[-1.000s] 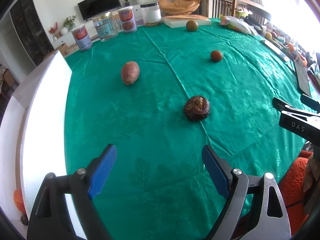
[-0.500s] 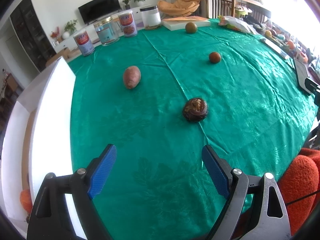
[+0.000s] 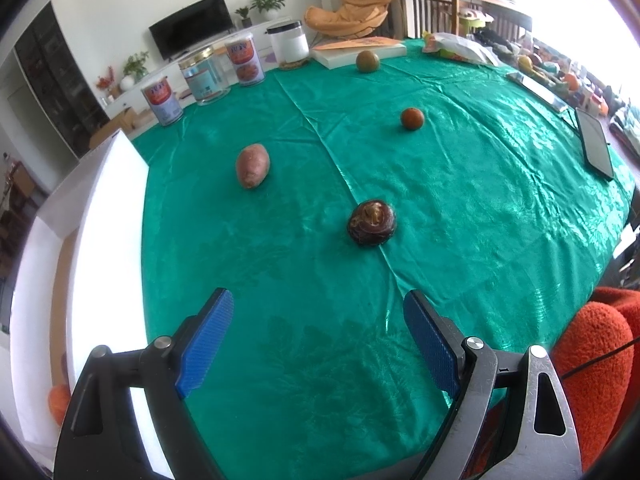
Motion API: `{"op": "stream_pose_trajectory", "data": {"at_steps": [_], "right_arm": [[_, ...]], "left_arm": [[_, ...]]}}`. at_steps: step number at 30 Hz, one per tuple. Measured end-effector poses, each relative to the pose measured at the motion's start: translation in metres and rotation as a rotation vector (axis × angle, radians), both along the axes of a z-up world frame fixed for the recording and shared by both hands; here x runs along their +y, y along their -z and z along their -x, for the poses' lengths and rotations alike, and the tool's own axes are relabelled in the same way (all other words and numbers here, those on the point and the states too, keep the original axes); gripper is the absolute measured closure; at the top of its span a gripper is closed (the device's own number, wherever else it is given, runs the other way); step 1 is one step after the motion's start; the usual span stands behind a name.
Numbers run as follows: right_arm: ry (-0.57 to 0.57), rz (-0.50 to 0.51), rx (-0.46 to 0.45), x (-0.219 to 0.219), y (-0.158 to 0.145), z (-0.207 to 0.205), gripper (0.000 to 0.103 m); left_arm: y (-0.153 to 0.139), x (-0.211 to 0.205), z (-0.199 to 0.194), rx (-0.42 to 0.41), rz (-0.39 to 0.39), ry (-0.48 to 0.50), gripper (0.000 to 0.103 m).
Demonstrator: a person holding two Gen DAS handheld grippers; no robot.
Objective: Organize fruits
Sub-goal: 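Lower the left tool around the second sweet potato and close it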
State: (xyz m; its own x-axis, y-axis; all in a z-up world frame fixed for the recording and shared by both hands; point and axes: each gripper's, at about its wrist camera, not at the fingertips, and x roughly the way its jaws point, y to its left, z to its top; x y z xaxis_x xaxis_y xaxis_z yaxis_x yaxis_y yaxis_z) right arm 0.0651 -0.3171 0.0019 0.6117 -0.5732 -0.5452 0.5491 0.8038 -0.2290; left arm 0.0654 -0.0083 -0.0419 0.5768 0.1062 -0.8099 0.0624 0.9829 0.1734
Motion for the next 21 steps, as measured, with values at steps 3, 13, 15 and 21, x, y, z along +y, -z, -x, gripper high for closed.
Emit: {"op": "stream_pose_trajectory", "data": {"at_steps": [3, 13, 15, 21], "right_arm": [[0.032, -0.002, -0.01, -0.012, -0.002, 0.005, 0.008], [-0.3, -0.449, -0.039, -0.004, 0.027, -0.004, 0.008], [-0.351, -0.485, -0.009, 0.014, 0.04, -0.011, 0.008], [-0.509, -0.631, 0.076, 0.063, 0.076, -0.024, 0.008]], "left_arm": [[0.001, -0.002, 0.0, 0.002, -0.003, 0.007, 0.015], [0.004, 0.053, -0.03, 0.107, 0.282, -0.076, 0.015], [-0.003, 0.075, -0.045, 0.081, 0.302, -0.134, 0.015], [-0.011, 0.108, -0.111, 0.038, 0.367, -0.225, 0.015]]}}
